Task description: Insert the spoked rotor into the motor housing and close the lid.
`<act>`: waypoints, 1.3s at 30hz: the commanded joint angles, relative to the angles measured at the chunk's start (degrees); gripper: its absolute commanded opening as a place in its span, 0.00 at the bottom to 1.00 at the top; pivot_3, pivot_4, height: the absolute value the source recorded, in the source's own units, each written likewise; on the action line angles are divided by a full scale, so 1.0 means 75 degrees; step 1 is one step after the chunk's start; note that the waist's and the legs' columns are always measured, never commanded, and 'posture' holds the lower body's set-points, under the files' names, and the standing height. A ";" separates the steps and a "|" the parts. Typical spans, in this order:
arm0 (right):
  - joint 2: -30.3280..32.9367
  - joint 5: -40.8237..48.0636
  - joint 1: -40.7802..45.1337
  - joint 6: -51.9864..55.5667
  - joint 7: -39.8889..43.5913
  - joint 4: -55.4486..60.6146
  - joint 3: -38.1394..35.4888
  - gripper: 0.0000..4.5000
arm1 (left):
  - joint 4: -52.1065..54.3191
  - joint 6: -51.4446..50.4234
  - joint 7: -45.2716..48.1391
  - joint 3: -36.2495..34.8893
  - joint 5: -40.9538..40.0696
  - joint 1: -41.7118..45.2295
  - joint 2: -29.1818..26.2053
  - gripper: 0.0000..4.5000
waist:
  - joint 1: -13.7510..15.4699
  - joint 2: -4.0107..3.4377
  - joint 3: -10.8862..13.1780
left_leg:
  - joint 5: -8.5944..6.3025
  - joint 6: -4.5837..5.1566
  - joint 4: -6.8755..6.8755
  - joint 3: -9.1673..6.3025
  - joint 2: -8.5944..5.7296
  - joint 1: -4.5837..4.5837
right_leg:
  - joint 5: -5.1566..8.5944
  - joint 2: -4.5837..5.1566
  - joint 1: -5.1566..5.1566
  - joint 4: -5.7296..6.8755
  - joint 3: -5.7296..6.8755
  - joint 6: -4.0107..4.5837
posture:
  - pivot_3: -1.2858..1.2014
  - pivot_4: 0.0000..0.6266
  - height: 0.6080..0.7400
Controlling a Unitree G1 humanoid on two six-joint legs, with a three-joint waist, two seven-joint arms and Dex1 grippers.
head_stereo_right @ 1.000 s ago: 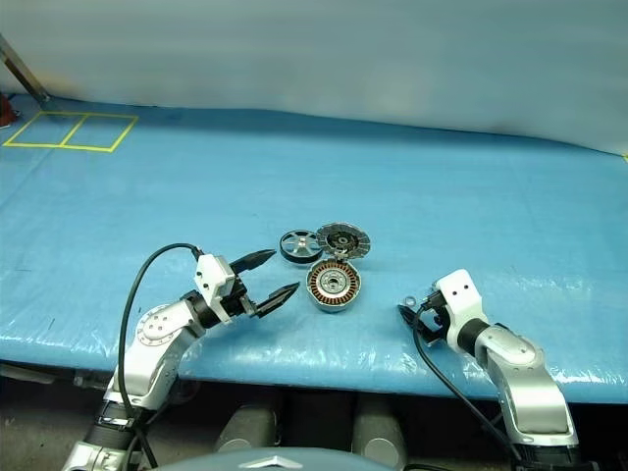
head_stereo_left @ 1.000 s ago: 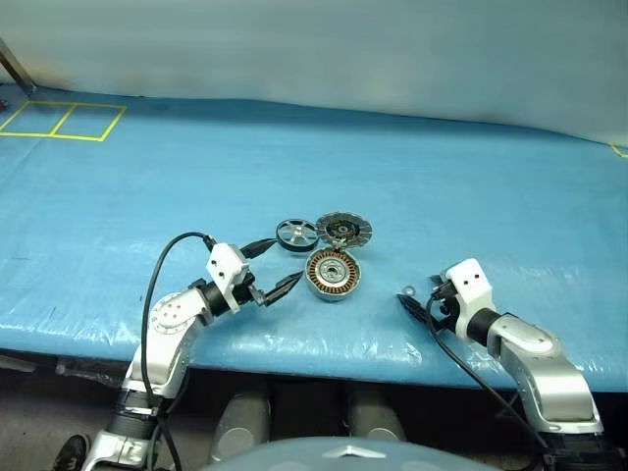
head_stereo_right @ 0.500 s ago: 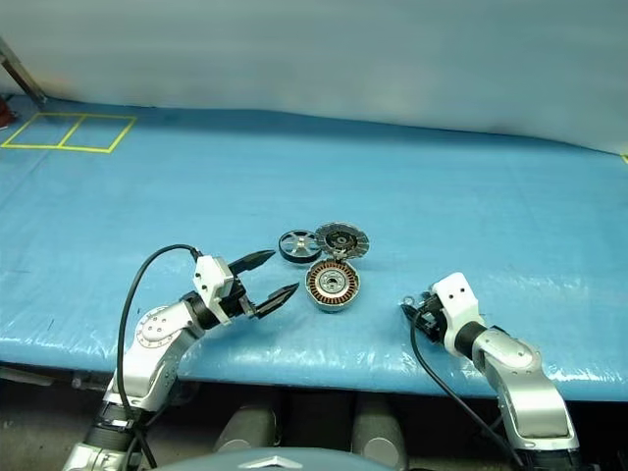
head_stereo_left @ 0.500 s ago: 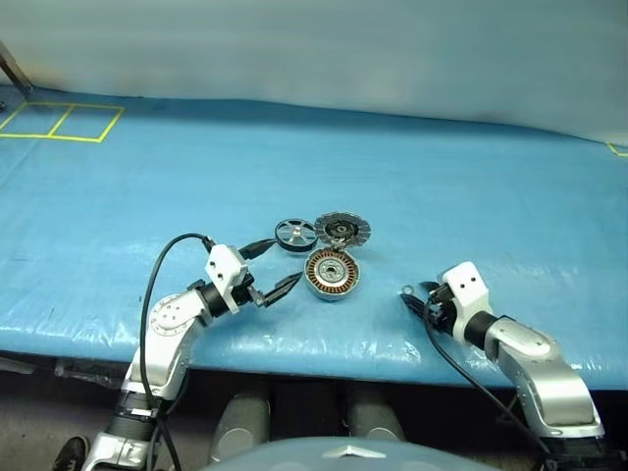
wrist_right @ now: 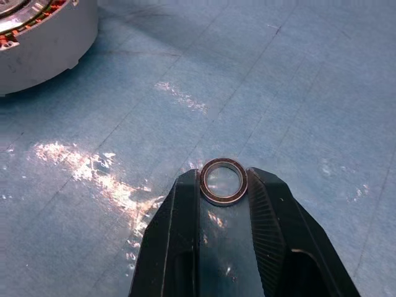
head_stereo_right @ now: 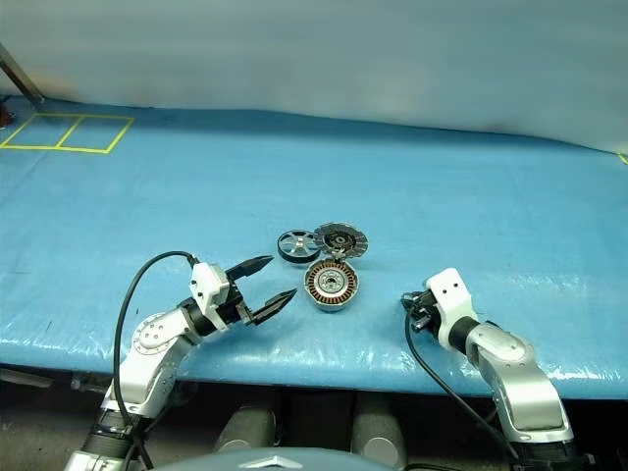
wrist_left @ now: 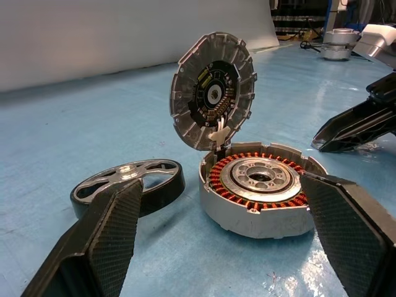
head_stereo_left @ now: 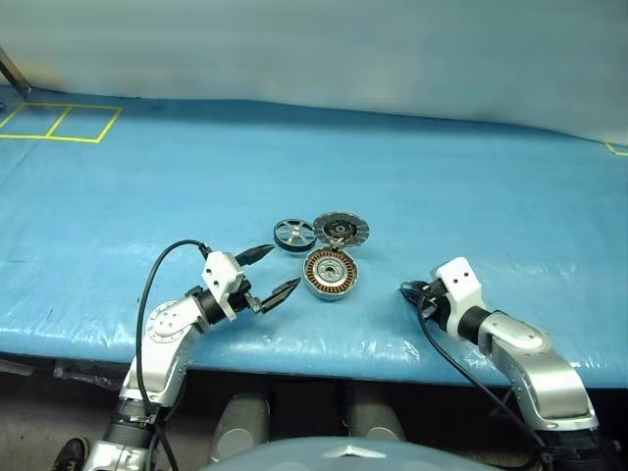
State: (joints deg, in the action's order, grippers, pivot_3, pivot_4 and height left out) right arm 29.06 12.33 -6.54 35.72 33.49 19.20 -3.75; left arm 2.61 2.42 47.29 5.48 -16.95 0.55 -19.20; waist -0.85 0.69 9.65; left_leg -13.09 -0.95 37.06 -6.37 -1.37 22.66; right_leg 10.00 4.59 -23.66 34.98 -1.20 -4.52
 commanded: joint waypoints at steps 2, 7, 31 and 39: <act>0.0100 0.0337 0.0497 -0.0005 0.0279 0.0874 0.0276 0.16 | -0.0103 0.0474 0.0150 -0.0085 -0.0152 -0.0001 0.0104 0.99 | 0.0001 -0.0009 0.0006 | 0.0000 0.0000 -0.0002 0.0001 -0.0001 0.0009 | 0.0000 0.0000 -0.0009 0.0000 -0.0001 0.0000 | 0.52 0.24 1.00; 0.0070 0.0380 0.1282 0.0108 0.0446 0.1218 0.0964 0.16 | -0.0338 0.0913 0.0338 -0.0027 -0.0089 0.0020 0.0190 0.99 | 0.0018 -0.0008 0.0006 | 0.0000 0.0001 -0.0004 -0.0001 -0.0002 0.0009 | 0.0000 0.0000 -0.0008 -0.0002 0.0002 0.0000 | 0.52 0.24 1.00; -0.0351 -0.0004 0.2480 -0.0162 0.0557 -0.0235 0.2395 0.16 | -0.0487 0.1187 0.0229 0.0120 0.0112 -0.0131 0.0247 0.99 | 0.0015 -0.0007 0.0006 | -0.0001 0.0003 -0.0007 -0.0005 -0.0005 0.0011 | 0.0000 0.0000 -0.0007 -0.0005 0.0004 0.0000 | 0.52 0.24 1.00; -0.0360 -0.0081 0.2494 -0.0178 0.0537 -0.0319 0.2415 0.16 | -0.0490 0.1159 0.0201 0.0148 0.0117 -0.0140 0.0232 0.99 | 0.0016 -0.0007 0.0006 | -0.0001 0.0003 -0.0007 -0.0006 -0.0005 0.0011 | -0.0001 0.0000 -0.0008 -0.0005 0.0005 0.0000 | 0.52 0.24 1.00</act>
State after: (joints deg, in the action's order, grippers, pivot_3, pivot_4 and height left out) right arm 26.47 11.78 11.77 35.29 37.53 16.00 14.88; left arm -1.93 10.44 48.80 6.23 -16.31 -0.49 -17.39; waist -0.74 0.63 9.70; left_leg -13.10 -0.93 37.00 -6.42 -1.40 22.74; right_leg 9.99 4.58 -23.71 34.95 -1.17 -4.52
